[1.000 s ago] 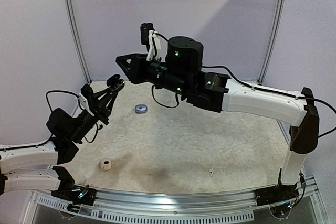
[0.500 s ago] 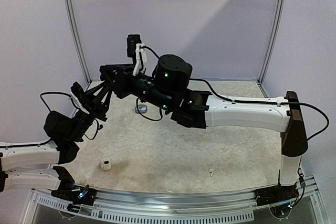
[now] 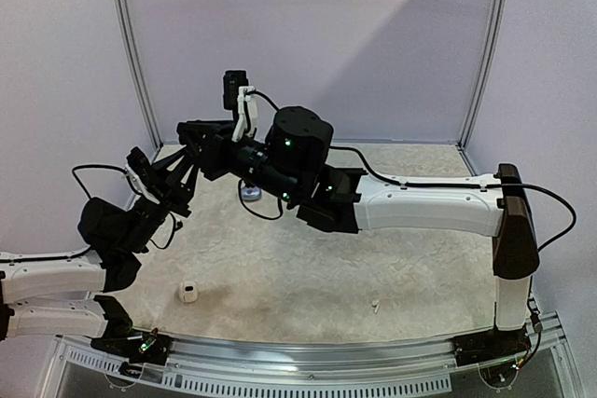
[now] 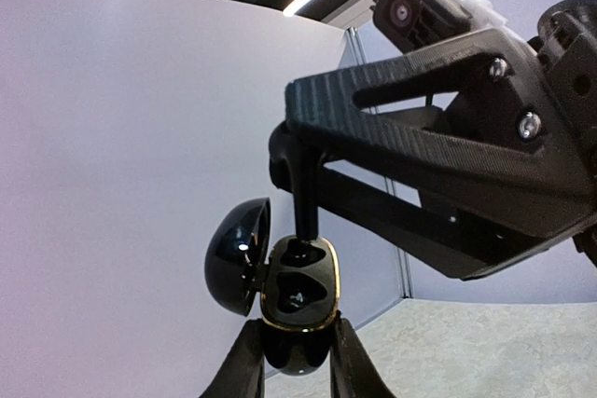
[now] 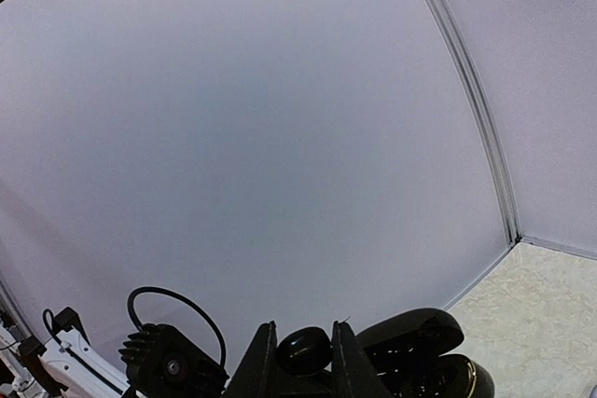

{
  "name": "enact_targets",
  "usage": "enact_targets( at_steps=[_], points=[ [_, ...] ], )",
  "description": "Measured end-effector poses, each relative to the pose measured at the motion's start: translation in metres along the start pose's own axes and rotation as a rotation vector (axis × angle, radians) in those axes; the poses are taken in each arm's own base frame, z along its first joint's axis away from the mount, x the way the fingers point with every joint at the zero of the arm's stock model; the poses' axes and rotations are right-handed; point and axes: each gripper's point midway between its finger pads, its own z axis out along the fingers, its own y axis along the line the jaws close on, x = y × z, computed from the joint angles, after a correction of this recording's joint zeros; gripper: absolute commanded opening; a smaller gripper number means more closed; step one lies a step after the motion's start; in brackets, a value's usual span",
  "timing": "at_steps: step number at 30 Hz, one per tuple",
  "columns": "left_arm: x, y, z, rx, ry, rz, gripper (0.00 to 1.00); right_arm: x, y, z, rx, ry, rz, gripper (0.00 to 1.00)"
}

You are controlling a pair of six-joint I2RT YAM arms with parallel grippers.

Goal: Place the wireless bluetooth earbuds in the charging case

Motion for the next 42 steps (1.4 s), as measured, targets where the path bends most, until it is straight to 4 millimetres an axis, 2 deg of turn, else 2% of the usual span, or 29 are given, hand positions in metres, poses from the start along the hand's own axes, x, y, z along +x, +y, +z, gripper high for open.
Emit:
enact_targets(
  at_steps=[5, 21, 42],
  points=[
    [0.0, 0.0, 0.0, 0.001, 0.001, 0.001, 0.0, 0.0, -0.002, -0.001, 0.008, -0.008, 0.007, 0.0],
    [0.002, -0.002, -0.001, 0.007, 0.006, -0.001, 0.0, 0.018, -0.015, 0.003, 0.036, 0.003, 0.031, 0.0],
    [0.01, -0.003, -0.002, 0.01, 0.035, -0.003, 0.0, 0.021, -0.026, -0.003, 0.07, -0.033, 0.04, 0.0]
  ],
)
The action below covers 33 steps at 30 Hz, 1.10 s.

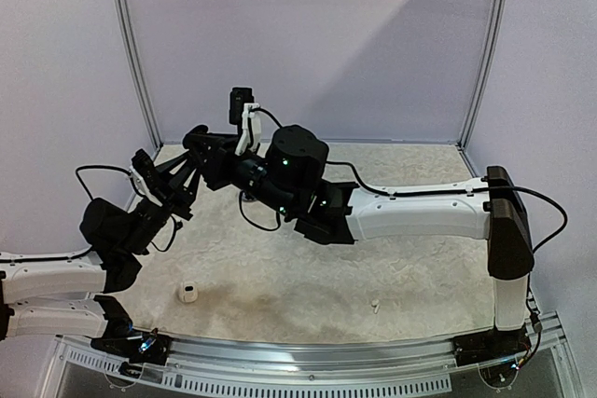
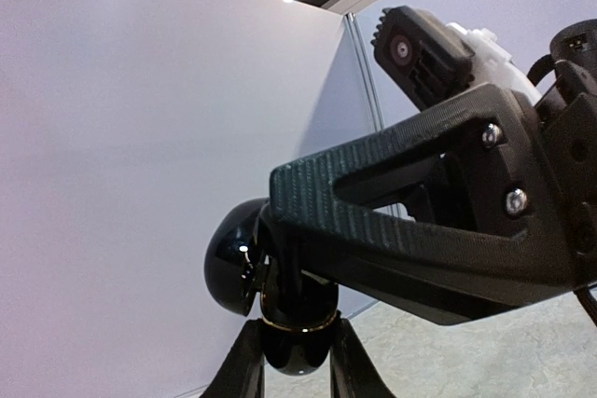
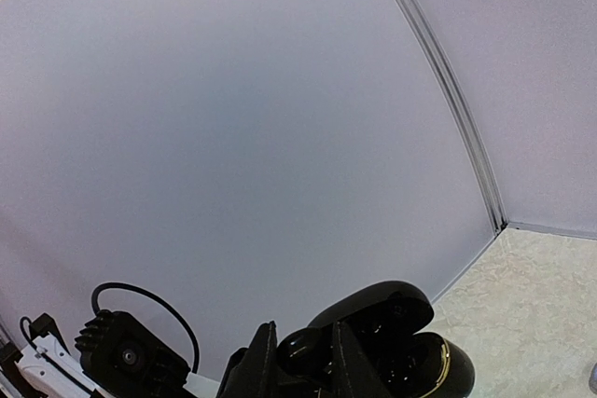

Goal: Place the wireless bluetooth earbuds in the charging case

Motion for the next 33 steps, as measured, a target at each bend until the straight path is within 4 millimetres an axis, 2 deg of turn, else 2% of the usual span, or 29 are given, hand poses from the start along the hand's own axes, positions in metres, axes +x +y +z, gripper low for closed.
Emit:
enact_targets(
  at_steps=[3, 14, 33],
  points=[
    [-0.0001, 0.0002, 0.0001, -0.001, 0.0, 0.0, 0.0, 0.0, 0.0, 0.0, 0.0, 0.0, 0.0, 0.0],
    [0.0037, 0.0006, 0.0, -0.004, 0.015, -0.002, 0.0, 0.0032, -0.0039, -0.0022, 0.004, -0.008, 0.009, 0.14],
    [0.0059, 0.0007, -0.0001, -0.006, 0.024, -0.012, 0.0, 0.0032, -0.0077, -0.0027, 0.022, -0.015, 0.026, 0.22]
  ],
)
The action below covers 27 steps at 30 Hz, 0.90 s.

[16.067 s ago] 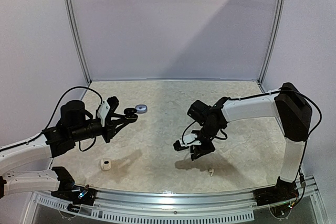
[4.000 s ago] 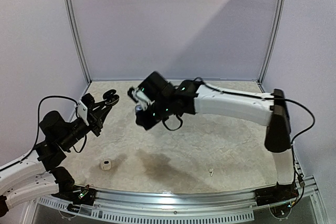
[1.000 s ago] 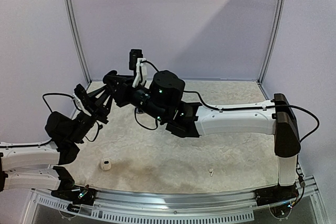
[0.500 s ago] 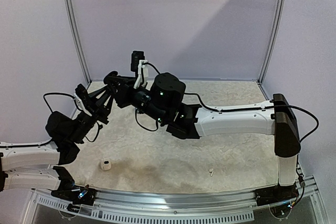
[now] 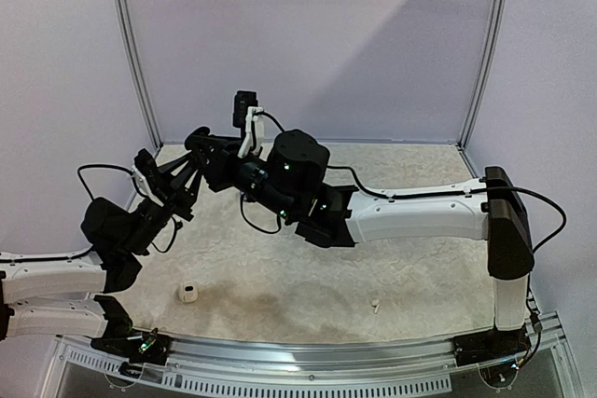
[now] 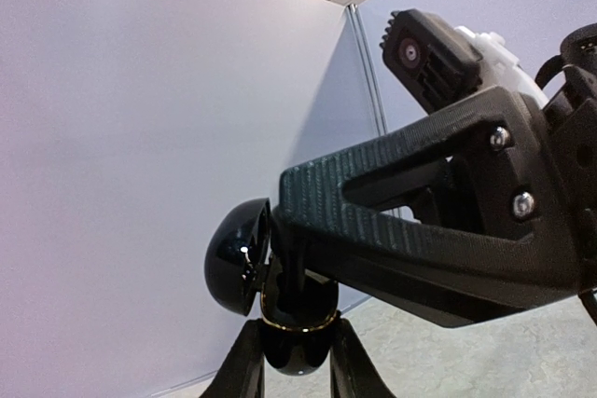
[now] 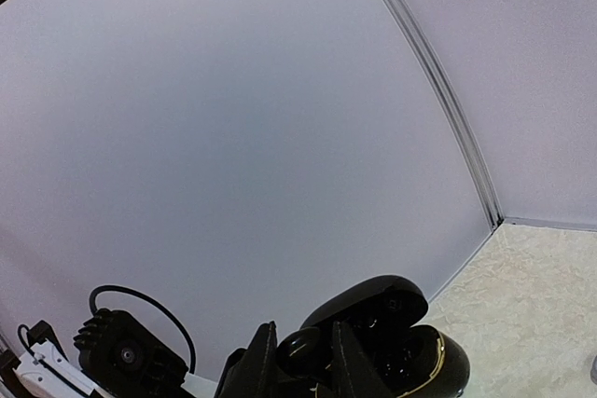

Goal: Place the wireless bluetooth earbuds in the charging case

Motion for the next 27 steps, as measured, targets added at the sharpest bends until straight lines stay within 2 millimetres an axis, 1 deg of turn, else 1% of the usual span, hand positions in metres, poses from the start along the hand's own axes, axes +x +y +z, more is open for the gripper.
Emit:
enact_targets(
  at_steps=[11, 17, 22, 27],
  points=[
    [0.0012, 0.0018, 0.0, -0.011, 0.005, -0.002, 0.0, 0.0024, -0.0021, -0.0002, 0.009, 0.008, -0.002, 0.23],
    [0.0013, 0.0017, 0.0, -0.01, 0.006, -0.005, 0.0, 0.0024, -0.0025, -0.0002, 0.011, 0.008, -0.007, 0.2],
    [0.002, 0.0016, 0.0, -0.01, 0.009, -0.005, 0.0, 0.0032, -0.0031, -0.0002, 0.014, 0.011, -0.032, 0.14],
    [0.0029, 0.001, 0.0001, -0.007, 0.012, -0.005, 0.0, 0.0042, -0.0039, -0.0006, 0.02, 0.02, -0.078, 0.13]
  ],
)
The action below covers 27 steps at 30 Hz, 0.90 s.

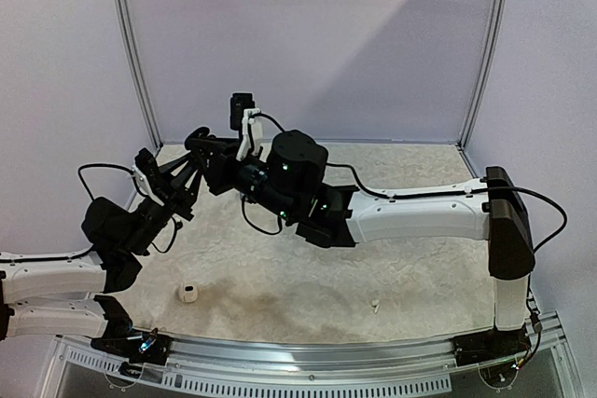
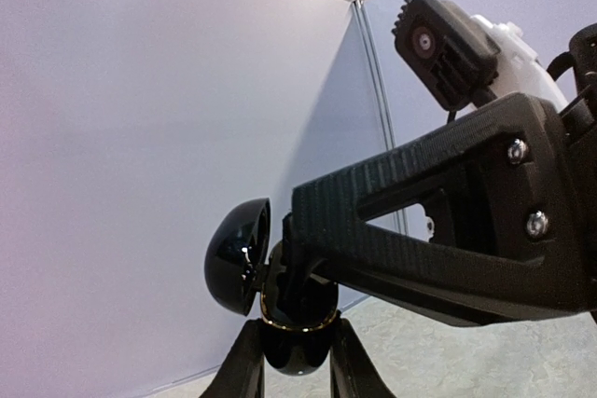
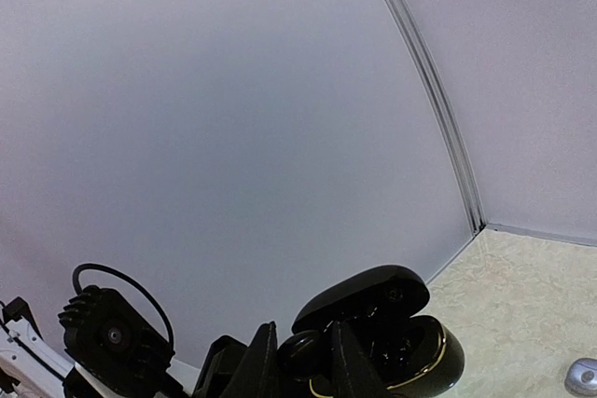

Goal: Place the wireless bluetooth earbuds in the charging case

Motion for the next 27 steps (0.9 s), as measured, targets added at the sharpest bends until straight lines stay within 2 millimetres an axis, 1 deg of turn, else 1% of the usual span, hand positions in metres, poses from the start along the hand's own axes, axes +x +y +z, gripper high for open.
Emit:
enact_targets(
  at_steps=[12, 18, 27],
  points=[
    [0.004, -0.002, 0.0, 0.013, 0.014, 0.001, 0.0, 0.004, -0.003, -0.002, 0.022, 0.037, -0.056, 0.17],
    [0.007, -0.003, 0.0, 0.017, 0.028, 0.0, 0.0, 0.007, -0.006, -0.002, 0.04, 0.052, -0.061, 0.22],
    [0.012, -0.004, -0.001, 0.02, 0.047, -0.001, 0.0, 0.01, -0.01, -0.003, 0.06, 0.066, -0.067, 0.24]
  ],
)
